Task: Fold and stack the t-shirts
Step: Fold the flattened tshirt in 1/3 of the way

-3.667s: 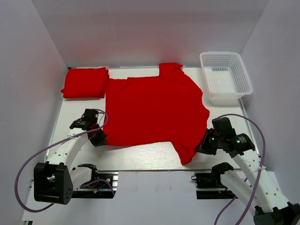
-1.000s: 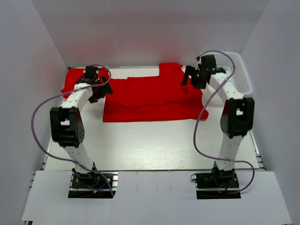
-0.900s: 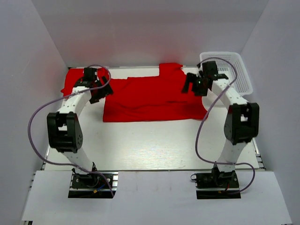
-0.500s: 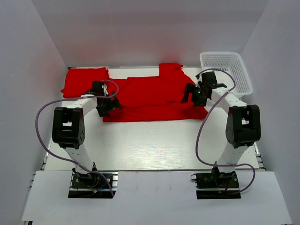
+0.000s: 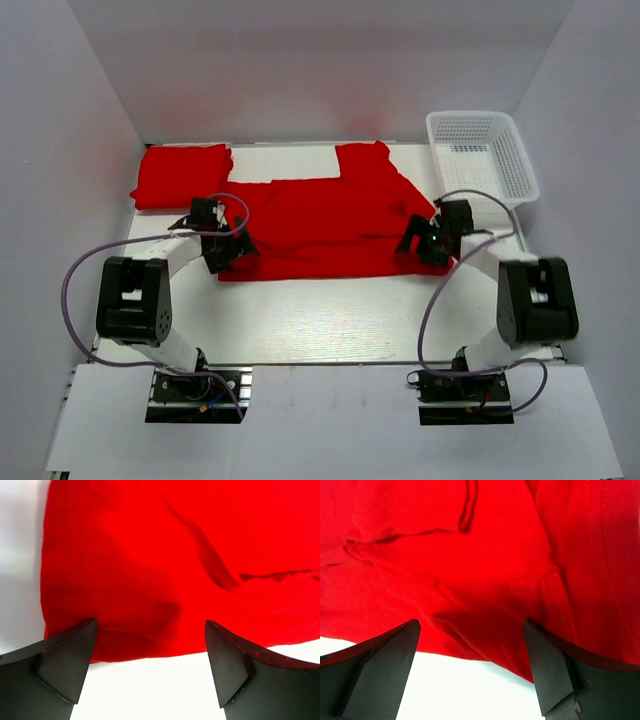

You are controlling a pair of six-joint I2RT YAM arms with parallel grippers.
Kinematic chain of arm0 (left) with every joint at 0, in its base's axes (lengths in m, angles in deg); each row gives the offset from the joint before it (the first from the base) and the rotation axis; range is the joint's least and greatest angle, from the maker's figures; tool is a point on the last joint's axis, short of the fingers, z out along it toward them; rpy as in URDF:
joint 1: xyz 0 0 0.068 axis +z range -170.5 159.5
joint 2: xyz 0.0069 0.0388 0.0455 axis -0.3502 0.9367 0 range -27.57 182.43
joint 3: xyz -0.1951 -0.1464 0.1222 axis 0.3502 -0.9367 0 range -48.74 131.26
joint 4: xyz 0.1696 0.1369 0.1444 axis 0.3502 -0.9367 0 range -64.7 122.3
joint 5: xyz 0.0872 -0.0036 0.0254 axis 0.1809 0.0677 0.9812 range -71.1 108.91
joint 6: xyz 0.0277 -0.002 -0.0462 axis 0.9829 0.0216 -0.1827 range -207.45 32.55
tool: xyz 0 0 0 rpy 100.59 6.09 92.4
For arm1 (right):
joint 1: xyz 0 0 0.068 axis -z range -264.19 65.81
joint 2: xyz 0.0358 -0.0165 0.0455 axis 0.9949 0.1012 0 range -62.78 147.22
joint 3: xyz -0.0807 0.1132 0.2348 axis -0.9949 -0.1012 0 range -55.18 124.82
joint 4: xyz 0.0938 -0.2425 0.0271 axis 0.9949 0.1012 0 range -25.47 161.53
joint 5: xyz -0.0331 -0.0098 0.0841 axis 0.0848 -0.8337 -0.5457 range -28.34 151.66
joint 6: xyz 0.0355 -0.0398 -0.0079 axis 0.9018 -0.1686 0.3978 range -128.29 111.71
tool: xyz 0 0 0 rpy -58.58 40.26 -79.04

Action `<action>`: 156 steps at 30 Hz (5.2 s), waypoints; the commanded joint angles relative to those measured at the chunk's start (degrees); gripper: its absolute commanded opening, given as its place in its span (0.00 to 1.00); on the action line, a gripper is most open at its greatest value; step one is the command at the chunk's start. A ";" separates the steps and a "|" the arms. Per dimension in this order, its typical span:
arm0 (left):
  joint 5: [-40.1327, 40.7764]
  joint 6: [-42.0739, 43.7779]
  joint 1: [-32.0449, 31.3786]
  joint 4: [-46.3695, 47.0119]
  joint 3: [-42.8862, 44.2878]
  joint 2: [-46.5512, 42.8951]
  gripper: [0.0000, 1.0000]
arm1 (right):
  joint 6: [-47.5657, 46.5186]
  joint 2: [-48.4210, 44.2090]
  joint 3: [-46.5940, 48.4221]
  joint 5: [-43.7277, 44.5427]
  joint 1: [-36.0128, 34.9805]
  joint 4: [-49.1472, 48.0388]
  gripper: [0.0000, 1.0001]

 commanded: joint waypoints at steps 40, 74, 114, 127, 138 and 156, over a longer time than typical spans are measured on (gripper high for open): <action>10.60 -1.04 0.47 -24.39 3.93 -18.35 1.00 | -2.91 -8.49 -6.21 -9.46 -1.91 3.60 0.90; 9.55 -1.57 0.47 -23.86 1.64 -18.43 1.00 | -2.03 -2.42 1.35 -2.43 -2.00 7.65 0.00; 8.49 -0.51 0.47 -22.10 0.06 -16.51 1.00 | -6.60 -2.07 3.99 1.62 -4.11 13.53 0.52; 8.49 -0.51 0.47 -21.58 0.06 -15.45 1.00 | -6.16 0.48 3.55 0.12 -4.81 11.34 0.51; 7.96 -0.51 0.47 -21.05 0.06 -14.92 1.00 | -6.07 0.48 4.51 -3.03 -4.90 9.76 0.00; 8.58 0.01 0.47 -20.52 4.63 -12.81 1.00 | -4.58 5.57 19.36 -12.27 -5.17 5.19 0.00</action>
